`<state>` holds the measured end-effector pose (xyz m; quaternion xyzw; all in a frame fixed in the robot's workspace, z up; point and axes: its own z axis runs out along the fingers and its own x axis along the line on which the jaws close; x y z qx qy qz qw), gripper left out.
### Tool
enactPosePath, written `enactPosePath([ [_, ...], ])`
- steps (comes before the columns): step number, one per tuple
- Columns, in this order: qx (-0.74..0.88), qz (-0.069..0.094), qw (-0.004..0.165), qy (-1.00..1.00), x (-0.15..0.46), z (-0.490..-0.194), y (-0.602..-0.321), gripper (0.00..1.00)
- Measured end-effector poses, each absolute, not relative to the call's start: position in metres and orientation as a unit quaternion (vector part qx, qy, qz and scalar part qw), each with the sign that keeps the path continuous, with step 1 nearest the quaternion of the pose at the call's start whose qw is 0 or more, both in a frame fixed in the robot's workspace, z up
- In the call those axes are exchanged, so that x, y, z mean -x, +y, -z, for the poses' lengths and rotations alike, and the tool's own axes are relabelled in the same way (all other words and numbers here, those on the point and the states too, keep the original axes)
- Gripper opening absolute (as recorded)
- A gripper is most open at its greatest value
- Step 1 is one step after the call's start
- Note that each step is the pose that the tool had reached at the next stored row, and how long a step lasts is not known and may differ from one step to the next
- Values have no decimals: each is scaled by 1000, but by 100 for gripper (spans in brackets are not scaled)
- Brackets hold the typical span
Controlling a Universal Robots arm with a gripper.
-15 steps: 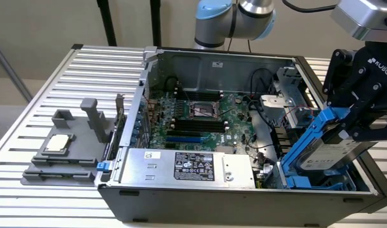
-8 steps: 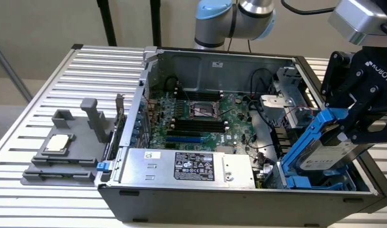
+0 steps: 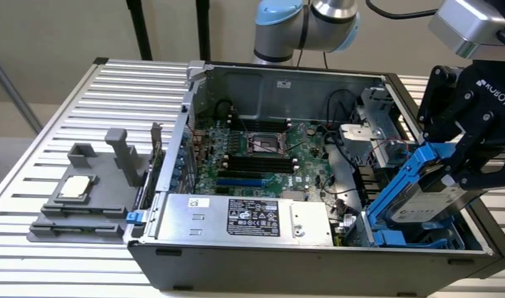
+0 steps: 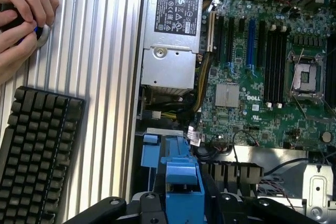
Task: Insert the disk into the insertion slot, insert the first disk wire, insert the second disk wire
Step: 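Insert the disk into the insertion slot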
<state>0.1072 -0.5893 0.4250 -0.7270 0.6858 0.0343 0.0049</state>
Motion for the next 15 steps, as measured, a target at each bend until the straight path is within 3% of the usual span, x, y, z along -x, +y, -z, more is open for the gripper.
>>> enactPosePath([
  [4,727,-34,5,686,-107,-425,-589,38],
  [5,727,-34,5,686,-107,-425,-589,32],
  [15,727,-34,5,686,-107,-430,-589,32],
])
